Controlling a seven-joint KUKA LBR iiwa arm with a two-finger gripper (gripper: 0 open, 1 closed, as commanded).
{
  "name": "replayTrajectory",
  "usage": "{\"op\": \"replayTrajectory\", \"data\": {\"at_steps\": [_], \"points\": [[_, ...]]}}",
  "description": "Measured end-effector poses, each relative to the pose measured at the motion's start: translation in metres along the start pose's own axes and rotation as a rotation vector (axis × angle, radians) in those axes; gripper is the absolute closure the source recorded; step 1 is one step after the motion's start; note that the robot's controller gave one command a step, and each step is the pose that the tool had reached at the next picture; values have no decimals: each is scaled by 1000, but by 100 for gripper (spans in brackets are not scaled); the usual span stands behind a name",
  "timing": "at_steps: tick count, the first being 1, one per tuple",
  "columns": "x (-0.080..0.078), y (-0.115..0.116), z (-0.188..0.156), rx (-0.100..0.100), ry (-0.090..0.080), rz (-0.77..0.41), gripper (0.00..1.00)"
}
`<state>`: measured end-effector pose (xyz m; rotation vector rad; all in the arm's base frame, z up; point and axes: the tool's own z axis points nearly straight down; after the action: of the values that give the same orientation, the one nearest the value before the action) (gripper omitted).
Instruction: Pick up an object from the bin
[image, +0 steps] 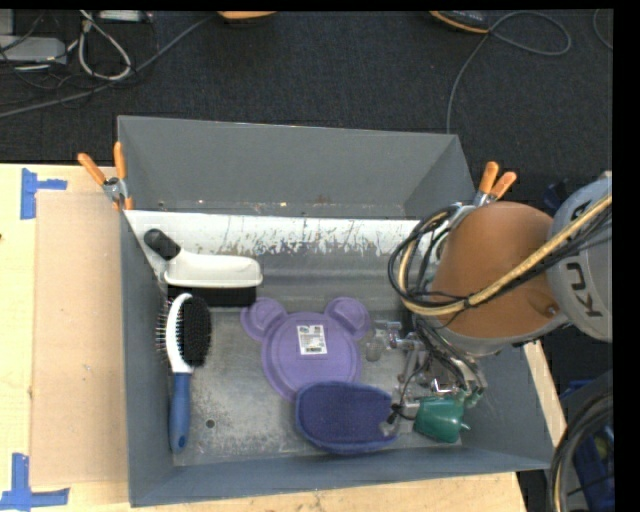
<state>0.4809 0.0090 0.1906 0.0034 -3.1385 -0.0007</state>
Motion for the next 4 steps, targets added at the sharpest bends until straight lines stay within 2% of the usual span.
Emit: {"op": "replayTrajectory", "data": {"at_steps": [1,2,3,4], "points": [[0,0,0,0,0,0,0],[-6,17,74,-1,-2,40,0],[-5,19,121,-1,1,36,0],[-5,31,120,2,2,51,0]]}}
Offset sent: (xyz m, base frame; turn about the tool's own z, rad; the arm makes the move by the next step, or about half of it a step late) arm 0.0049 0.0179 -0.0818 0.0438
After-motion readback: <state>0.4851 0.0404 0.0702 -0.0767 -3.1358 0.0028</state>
